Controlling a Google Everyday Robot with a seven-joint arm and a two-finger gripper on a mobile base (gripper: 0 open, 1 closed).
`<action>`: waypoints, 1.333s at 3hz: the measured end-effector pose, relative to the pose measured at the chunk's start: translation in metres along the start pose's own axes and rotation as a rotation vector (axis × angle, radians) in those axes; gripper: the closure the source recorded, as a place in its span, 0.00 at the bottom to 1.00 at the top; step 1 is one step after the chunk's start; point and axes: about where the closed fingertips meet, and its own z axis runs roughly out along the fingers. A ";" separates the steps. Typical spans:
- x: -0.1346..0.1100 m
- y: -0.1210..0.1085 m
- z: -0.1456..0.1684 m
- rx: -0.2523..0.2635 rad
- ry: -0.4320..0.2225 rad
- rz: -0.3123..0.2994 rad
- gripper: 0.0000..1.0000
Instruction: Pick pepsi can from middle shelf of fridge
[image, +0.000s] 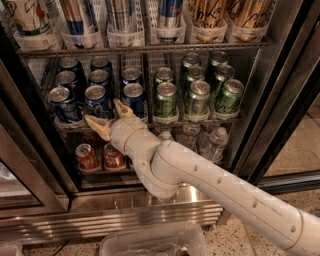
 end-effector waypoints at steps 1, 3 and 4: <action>0.002 0.002 0.014 -0.023 0.003 0.006 0.32; 0.010 0.009 0.034 -0.050 0.011 0.023 0.32; 0.010 0.009 0.034 -0.050 0.011 0.023 0.52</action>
Offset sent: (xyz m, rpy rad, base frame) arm 0.0245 0.0305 -0.0120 0.0049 0.0319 0.0598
